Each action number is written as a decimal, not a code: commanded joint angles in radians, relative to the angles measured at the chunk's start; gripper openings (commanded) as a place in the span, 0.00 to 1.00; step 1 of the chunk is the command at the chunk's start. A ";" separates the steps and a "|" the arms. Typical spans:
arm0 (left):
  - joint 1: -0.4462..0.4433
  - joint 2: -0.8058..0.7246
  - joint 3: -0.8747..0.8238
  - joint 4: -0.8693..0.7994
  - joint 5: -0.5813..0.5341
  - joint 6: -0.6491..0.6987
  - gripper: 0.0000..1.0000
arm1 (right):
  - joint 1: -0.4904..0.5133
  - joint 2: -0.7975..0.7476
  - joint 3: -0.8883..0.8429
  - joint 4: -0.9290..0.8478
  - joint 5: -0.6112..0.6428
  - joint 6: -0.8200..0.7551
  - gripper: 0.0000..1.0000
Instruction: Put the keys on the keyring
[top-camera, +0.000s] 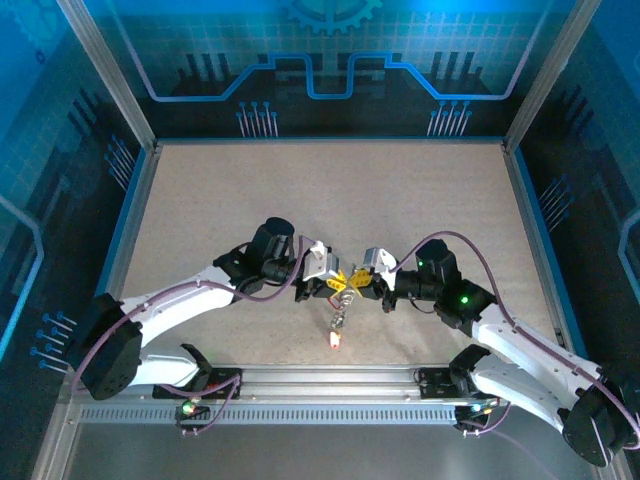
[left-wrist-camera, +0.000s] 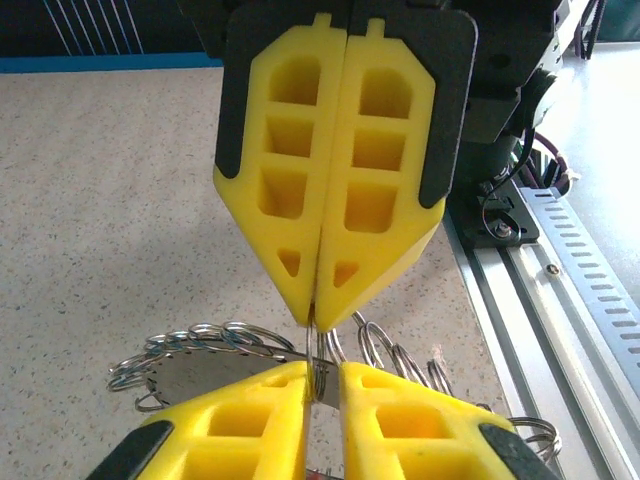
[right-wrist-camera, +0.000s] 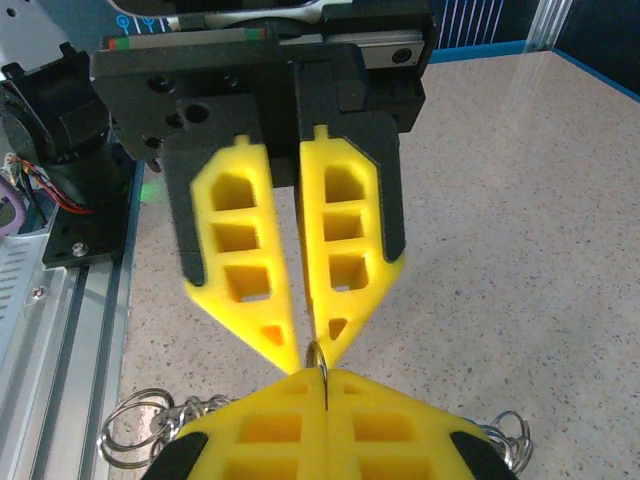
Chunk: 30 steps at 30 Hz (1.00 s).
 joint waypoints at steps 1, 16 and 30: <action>-0.004 0.010 0.021 -0.018 0.020 0.018 0.01 | 0.012 -0.016 0.016 0.031 -0.012 -0.010 0.00; -0.042 -0.116 0.144 -0.390 -0.154 0.310 0.00 | 0.076 -0.046 0.189 -0.373 0.132 -0.235 0.42; -0.140 -0.167 0.230 -0.589 -0.331 0.521 0.00 | 0.211 -0.027 0.160 -0.232 0.272 -0.280 0.26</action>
